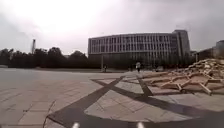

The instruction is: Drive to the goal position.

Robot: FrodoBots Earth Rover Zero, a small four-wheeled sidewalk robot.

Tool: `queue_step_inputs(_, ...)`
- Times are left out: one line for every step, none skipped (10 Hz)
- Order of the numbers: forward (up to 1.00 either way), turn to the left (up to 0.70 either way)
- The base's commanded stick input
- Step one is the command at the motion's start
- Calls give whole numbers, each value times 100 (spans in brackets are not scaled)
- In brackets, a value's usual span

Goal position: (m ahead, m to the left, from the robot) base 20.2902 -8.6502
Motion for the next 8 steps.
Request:
queue_step_inputs(50,0)
queue_step_inputs(50,0)
queue_step_inputs(50,0)
queue_step_inputs(50,0)
queue_step_inputs(50,0)
queue_step_inputs(50,0)
queue_step_inputs(50,0)
queue_step_inputs(50,0)
